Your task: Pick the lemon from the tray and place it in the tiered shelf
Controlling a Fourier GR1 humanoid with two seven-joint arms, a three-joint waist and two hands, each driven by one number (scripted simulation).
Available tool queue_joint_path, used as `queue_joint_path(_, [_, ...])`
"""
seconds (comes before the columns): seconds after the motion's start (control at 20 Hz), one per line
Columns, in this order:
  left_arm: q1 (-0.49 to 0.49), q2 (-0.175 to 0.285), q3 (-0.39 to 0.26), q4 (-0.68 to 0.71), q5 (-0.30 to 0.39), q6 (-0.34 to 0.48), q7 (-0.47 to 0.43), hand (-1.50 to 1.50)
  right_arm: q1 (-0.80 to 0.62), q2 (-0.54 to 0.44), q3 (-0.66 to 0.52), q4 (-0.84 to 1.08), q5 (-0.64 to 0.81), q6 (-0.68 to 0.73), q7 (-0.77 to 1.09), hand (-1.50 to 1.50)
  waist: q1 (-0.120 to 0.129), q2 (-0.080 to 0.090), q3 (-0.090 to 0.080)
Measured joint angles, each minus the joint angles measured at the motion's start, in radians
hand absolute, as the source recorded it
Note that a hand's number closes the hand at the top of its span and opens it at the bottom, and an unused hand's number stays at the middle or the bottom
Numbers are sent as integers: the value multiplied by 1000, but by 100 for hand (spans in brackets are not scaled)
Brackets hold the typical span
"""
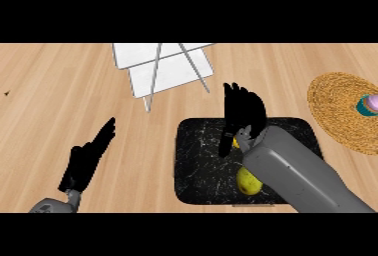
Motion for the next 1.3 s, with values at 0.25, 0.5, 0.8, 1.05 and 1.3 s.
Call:
queue_joint_path(0.25, [8, -8, 17, 18, -7, -5, -20, 0, 23, 50, 9, 30, 45, -1, 21, -150, -10, -1, 0])
queue_joint_path(0.5, [25, -12, 22, 7, -16, -11, -28, 0, 39, 65, 22, 67, 121, -3, 26, -150, -12, -2, 0])
queue_joint_path(0.8, [28, -20, 34, 5, -24, -22, -22, 0, 46, 82, 2, 103, 174, 14, 18, -150, -13, -2, 0])
queue_joint_path(1.05, [26, -23, 49, 21, -29, -41, -31, 0, 76, 82, -15, 117, 210, 35, -12, -150, -15, -2, 0])
queue_joint_path(1.3, [11, -38, 57, 22, -50, -36, -15, 0, 100, 100, -38, 165, 256, 47, -42, -150, -14, 0, 1])
